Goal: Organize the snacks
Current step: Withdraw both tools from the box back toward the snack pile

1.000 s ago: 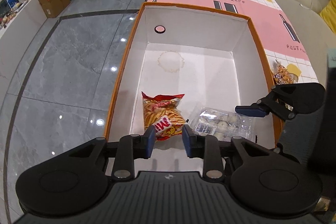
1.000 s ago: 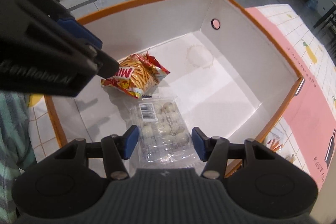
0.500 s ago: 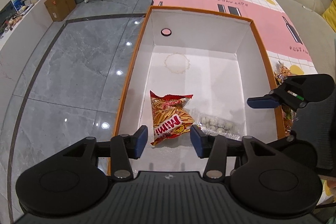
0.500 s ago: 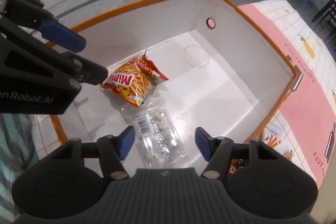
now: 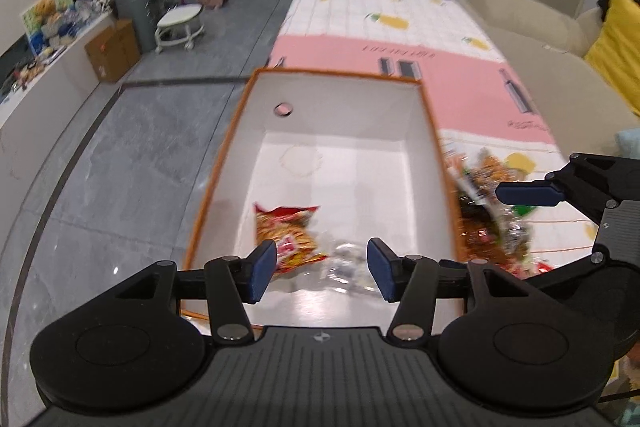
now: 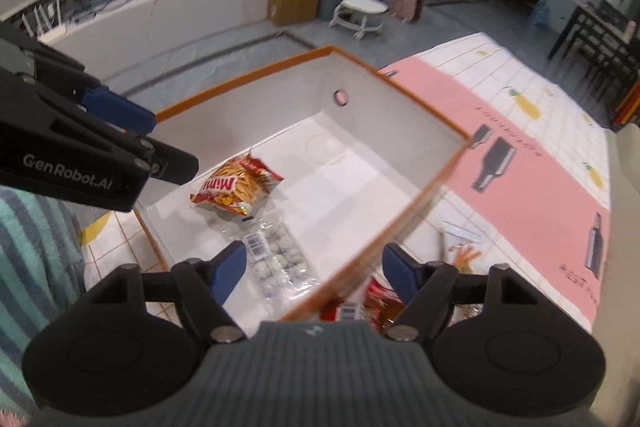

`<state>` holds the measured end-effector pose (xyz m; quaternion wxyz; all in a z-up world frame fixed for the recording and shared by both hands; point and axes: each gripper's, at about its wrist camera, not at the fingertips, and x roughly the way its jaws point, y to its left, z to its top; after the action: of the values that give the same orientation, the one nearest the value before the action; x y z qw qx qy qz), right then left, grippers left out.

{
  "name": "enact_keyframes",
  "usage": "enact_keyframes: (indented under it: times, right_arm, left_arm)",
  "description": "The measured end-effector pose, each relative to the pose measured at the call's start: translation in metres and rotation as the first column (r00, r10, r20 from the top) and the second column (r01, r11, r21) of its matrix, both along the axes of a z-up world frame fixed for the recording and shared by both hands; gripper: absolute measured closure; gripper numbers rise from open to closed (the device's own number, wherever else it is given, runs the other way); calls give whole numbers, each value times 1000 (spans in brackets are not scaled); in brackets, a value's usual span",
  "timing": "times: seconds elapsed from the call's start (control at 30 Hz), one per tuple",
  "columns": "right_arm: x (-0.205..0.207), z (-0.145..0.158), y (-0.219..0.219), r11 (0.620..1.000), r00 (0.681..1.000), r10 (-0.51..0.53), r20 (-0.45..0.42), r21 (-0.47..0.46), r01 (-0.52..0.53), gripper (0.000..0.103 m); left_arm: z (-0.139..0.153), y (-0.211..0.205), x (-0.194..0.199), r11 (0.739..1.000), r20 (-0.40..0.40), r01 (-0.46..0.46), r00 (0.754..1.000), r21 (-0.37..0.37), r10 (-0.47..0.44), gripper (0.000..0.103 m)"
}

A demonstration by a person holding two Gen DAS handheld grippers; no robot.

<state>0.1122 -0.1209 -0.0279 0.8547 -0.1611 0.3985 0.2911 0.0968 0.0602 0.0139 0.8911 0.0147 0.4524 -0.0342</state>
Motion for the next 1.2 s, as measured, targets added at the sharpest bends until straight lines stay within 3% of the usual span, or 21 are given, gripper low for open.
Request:
enact_keyframes:
  times: [0.2, 0.4, 0.53, 0.8, 0.9, 1.2]
  right_arm:
    - [-28, 15, -40, 993, 992, -86, 94, 86, 78, 24]
    - [-57, 9, -72, 979, 964, -184, 191, 117, 164, 22]
    - [-74, -5, -96, 964, 951, -247, 186, 144, 223, 22]
    - [-87, -47, -127, 934, 920, -356, 165, 98, 344, 19]
    - [-85, -62, -134, 929, 918, -370, 146, 78, 362, 18]
    - [-72, -94, -145, 929, 923, -371, 106, 26, 370, 18]
  left_arm:
    - [9, -27, -22, 1000, 87, 10, 996, 5, -10, 41]
    - [9, -52, -42, 1000, 161, 31, 987, -4, -30, 41]
    - [-1, -72, -53, 995, 162, 102, 982, -15, -98, 41]
    - [-27, -109, -62, 980, 157, 194, 970, -37, -186, 40]
    - [-39, -118, -63, 980, 154, 198, 969, -19, -193, 33]
    - [-67, -136, -61, 966, 125, 251, 958, 63, -257, 32]
